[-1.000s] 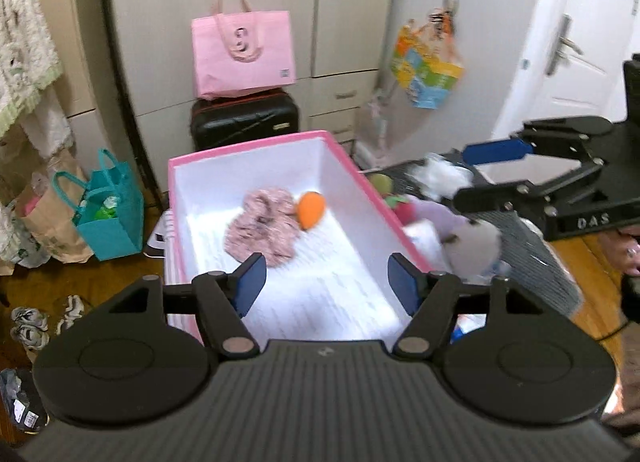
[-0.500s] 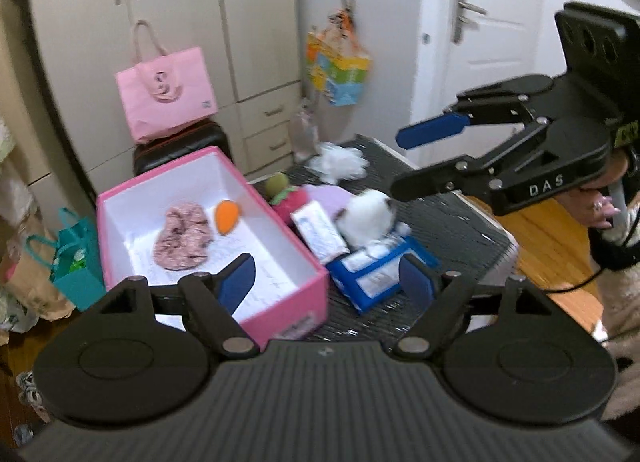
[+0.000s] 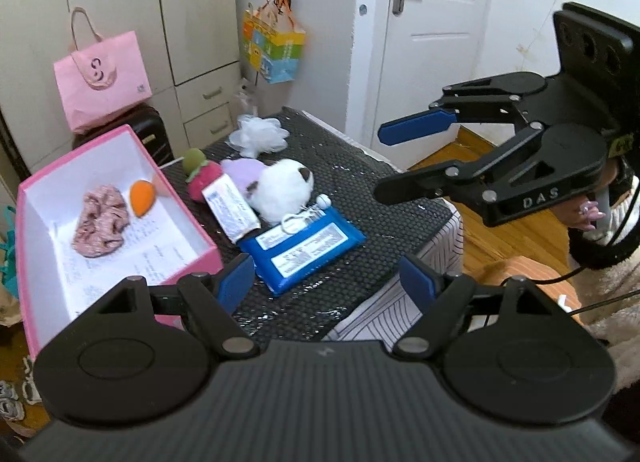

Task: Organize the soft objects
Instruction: 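Move the right gripper toward the blue wet-wipes pack, then grasp the blue wet-wipes pack with the right gripper and lift it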

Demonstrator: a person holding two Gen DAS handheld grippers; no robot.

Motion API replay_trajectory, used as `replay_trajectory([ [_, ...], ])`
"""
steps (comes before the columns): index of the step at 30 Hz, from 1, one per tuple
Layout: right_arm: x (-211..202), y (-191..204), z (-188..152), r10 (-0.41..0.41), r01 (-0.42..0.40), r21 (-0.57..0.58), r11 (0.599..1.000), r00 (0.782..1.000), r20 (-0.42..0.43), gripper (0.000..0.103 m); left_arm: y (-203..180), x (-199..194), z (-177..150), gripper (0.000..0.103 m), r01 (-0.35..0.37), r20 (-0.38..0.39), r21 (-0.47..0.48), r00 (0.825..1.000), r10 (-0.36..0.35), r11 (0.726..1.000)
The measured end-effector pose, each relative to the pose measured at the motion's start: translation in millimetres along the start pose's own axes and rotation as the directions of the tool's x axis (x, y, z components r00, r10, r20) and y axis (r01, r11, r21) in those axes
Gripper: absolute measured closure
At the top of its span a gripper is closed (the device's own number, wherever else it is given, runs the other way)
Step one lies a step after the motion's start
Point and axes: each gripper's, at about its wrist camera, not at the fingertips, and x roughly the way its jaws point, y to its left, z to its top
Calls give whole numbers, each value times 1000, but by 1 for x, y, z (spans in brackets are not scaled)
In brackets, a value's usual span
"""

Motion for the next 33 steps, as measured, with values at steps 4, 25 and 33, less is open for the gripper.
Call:
replay_trajectory([
  [4, -2, -4, -21, -15, 15, 6, 1000, 1000, 1, 40, -1, 15, -9, 24, 7, 2, -14, 1000, -7, 1000],
  [25, 71, -45, -118, -38, 36, -43, 998, 998, -56, 40, -11, 112, -41, 35, -198, 197, -125, 956, 219, 972],
  [33, 98, -55, -128, -50, 46, -60, 997, 997, -66, 40, -8, 152, -34, 37, -298, 161, -156, 933, 322, 942],
])
